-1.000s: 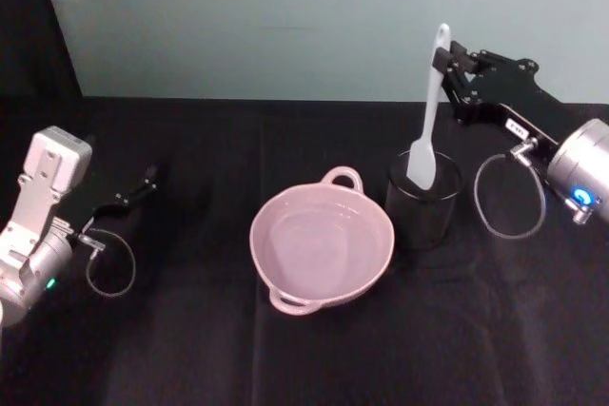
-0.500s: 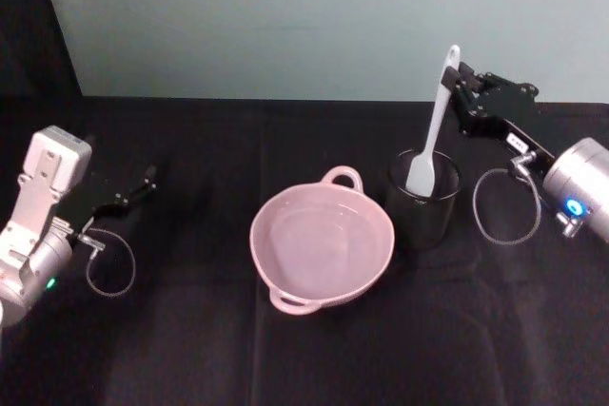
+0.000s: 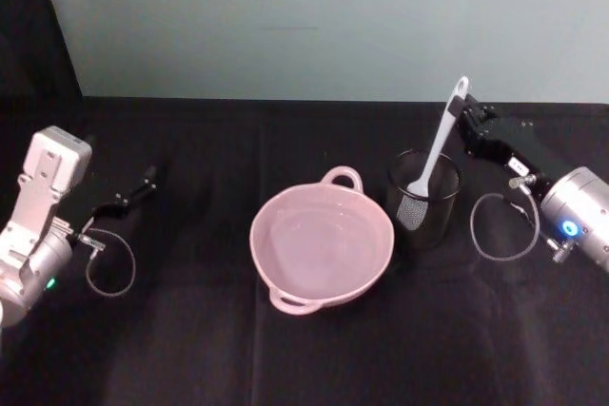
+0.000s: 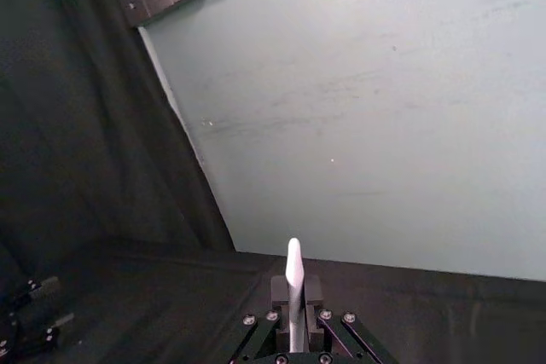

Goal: Use the one hand to pick up the spoon and stir the clear water in the bowl.

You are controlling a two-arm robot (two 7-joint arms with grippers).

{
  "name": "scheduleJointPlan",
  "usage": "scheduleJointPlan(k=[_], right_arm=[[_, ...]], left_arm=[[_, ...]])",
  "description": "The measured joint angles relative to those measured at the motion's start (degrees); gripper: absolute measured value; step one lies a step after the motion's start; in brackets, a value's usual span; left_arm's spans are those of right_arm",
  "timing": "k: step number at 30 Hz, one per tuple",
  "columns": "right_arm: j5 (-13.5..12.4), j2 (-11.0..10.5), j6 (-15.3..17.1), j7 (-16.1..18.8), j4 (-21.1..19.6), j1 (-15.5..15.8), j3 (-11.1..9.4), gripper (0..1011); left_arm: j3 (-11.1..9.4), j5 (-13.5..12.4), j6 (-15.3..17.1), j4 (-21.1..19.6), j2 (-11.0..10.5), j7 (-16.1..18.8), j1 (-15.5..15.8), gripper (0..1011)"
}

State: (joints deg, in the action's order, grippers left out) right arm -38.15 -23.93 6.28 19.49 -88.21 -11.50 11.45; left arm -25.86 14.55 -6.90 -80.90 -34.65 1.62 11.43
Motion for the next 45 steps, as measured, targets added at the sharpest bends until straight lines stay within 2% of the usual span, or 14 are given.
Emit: scheduleJointPlan(k=[5,14,18,22,24,27,28,37,45], right_arm=[[-2.14,0.41,-0.3,0.19,1.39,-0.1,0.07,111],[-4.32,0.07,-0.21,-0.12,2.46,-0.28,0.4,111],[-6.44,0.36,-0.76,0.3,3.85,-0.35,0.16,127],[-8.26,0.81,-1.15,0.79,4.95,-0.26,-0.22,223],[-9.75,0.98,-1.44,1.07,5.56,-0.02,-0.49,324],[-10.48,0.92,-1.63,1.09,5.62,0.23,-0.59,383],[-10.86,0.78,-1.73,1.02,5.61,0.41,-0.64,440],[-12.78,-0.46,-1.65,-1.24,5.15,1.46,-1.31,699],[-13.35,-1.41,-0.88,-2.31,5.82,1.66,-0.77,951]], left_arm=[[0.0,0.0,0.0,0.0,0.0,0.0,0.0,1011],[0.0,0.0,0.0,0.0,0.0,0.0,0.0,1011],[0.0,0.0,0.0,0.0,0.0,0.0,0.0,1011],[0.0,0.0,0.0,0.0,0.0,0.0,0.0,1011],[0.0,0.0,0.0,0.0,0.0,0.0,0.0,1011],[0.0,0.0,0.0,0.0,0.0,0.0,0.0,1011],[0.0,0.0,0.0,0.0,0.0,0.0,0.0,1011],[0.0,0.0,0.0,0.0,0.0,0.0,0.0,1011],[0.0,0.0,0.0,0.0,0.0,0.0,0.0,1011]])
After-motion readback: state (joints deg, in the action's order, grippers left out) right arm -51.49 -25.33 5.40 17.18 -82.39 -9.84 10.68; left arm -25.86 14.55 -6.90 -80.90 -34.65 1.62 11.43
